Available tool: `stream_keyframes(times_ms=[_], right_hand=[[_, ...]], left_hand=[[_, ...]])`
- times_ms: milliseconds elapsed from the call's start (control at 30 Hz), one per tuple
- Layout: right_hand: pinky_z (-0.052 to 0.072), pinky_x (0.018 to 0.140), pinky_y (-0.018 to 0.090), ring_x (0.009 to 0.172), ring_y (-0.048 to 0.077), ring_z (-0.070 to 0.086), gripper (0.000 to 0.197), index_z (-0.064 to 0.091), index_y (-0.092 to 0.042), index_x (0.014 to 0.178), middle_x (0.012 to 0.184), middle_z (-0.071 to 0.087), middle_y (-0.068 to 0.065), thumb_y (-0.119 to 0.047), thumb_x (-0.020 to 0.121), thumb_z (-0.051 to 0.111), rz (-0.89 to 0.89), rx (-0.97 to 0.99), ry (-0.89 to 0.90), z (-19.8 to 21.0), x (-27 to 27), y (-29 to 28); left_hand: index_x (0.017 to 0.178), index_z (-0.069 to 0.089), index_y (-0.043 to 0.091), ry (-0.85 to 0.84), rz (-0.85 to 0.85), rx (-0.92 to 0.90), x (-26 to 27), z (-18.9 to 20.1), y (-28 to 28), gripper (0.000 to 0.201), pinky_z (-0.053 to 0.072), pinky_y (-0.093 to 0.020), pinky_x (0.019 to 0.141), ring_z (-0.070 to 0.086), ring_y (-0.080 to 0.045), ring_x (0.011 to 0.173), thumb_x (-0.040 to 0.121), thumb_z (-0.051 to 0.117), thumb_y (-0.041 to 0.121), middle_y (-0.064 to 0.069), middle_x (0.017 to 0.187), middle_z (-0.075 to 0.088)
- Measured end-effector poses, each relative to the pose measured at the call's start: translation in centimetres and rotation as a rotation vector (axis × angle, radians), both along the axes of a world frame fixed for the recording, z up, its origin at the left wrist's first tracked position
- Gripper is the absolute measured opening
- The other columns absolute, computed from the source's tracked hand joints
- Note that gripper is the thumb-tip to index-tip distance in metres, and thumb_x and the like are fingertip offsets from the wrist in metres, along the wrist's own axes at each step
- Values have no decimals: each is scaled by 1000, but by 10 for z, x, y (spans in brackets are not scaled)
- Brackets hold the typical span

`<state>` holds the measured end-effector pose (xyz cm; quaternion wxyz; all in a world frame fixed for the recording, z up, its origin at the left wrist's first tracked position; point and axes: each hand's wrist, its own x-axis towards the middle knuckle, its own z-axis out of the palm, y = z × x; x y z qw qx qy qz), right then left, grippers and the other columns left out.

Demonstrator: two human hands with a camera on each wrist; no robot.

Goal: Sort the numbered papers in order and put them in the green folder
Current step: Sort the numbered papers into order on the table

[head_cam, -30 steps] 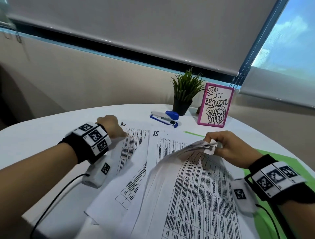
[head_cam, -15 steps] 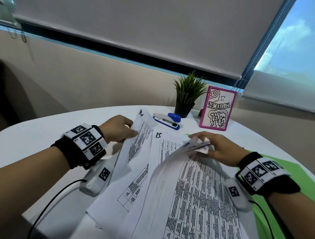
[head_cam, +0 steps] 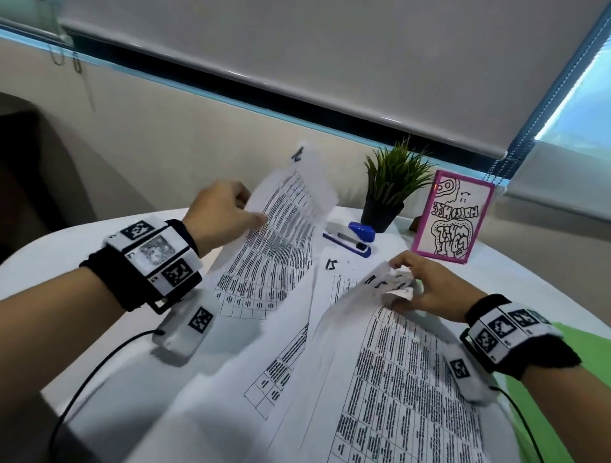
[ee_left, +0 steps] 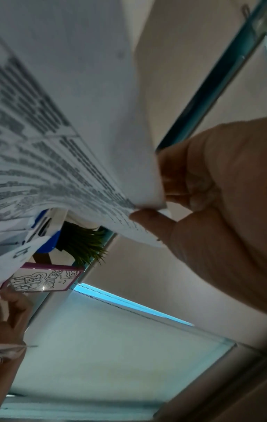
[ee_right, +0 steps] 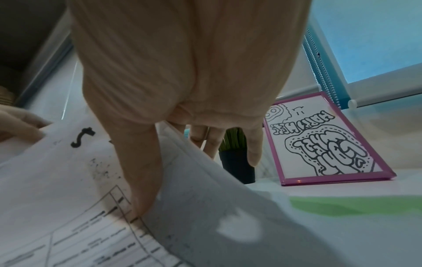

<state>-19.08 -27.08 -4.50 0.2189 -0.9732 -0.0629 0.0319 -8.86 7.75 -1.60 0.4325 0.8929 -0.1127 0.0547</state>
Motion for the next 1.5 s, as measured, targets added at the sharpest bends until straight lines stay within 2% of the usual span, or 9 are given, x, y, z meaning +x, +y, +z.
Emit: stream_keyframes(times_ms=[200, 533, 667, 833, 933, 1033, 1133, 1333, 1500], right_hand=[[45, 93, 28, 107, 9, 59, 72, 46, -35, 133, 117, 64, -12, -23, 74, 84, -6, -36, 103, 2, 9, -3], [50, 88, 24, 99, -1, 65, 60, 62, -31, 122, 110, 70, -18, -37, 67, 87, 43, -1, -93, 4, -4, 0], [44, 65, 11, 73, -5, 65, 23, 69, -37, 84, 78, 69, -24, -32, 69, 86, 93, 8, -193, 9, -19, 3], [44, 57, 13, 63, 3, 60, 39, 70, -41, 67, 72, 67, -15, -5, 67, 87, 139, 52, -337, 20, -43, -6], [53, 63, 25, 73, 12, 70, 10, 76, -30, 70, 78, 73, -9, -27, 66, 85, 153, 170, -398, 28, -70, -4], [56, 70, 27, 83, 19, 72, 17, 78, -27, 72, 85, 76, -1, -38, 59, 81, 106, 265, -457, 32, -89, -5], [54, 78, 24, 85, 18, 72, 35, 78, -17, 71, 86, 76, 4, -50, 58, 82, 82, 286, -480, 34, -107, -10], [51, 72, 15, 79, 10, 70, 14, 76, -15, 71, 80, 74, -3, -21, 60, 83, 80, 289, -474, 37, -122, -15], [45, 62, 16, 69, 16, 65, 25, 74, -11, 72, 74, 71, -1, -34, 64, 80, 73, 346, -477, 39, -121, -12]], left_hand=[[98, 67, 6, 276, -68, 162, -2, -21, 0, 25, 55, -43, 86, 68, -28, 86, 85, 71, 26, -12, 95, 71], [91, 62, 17, 29, 89, -39, -2, 7, 3, 12, 37, -24, 48, 57, -12, 58, 93, 63, 29, 2, 68, 59], [75, 60, 19, -80, 153, -158, -3, 16, 5, 20, 34, -23, 47, 53, -14, 54, 92, 62, 31, 4, 62, 56], [77, 61, 19, -217, 120, -486, -7, 30, 3, 19, 41, -24, 52, 52, -14, 57, 92, 63, 29, 5, 65, 56], [84, 65, 8, -244, 49, -624, -15, 35, -10, 20, 46, -30, 55, 51, -14, 60, 93, 63, 26, -5, 70, 59], [100, 67, 2, -212, 18, -682, -17, 30, -25, 25, 52, -37, 62, 55, -16, 68, 94, 61, 26, -17, 81, 64], [103, 66, 4, -94, -41, -648, -19, 15, -51, 23, 55, -34, 64, 60, -19, 71, 94, 62, 25, -11, 81, 65], [106, 68, 9, 164, -300, -255, -39, -24, -94, 21, 55, -40, 85, 67, -27, 91, 93, 62, 24, -9, 96, 71], [73, 56, 14, 112, -569, 44, -67, -32, -105, 24, 36, -23, 52, 49, -9, 56, 90, 65, 27, 5, 63, 54]])
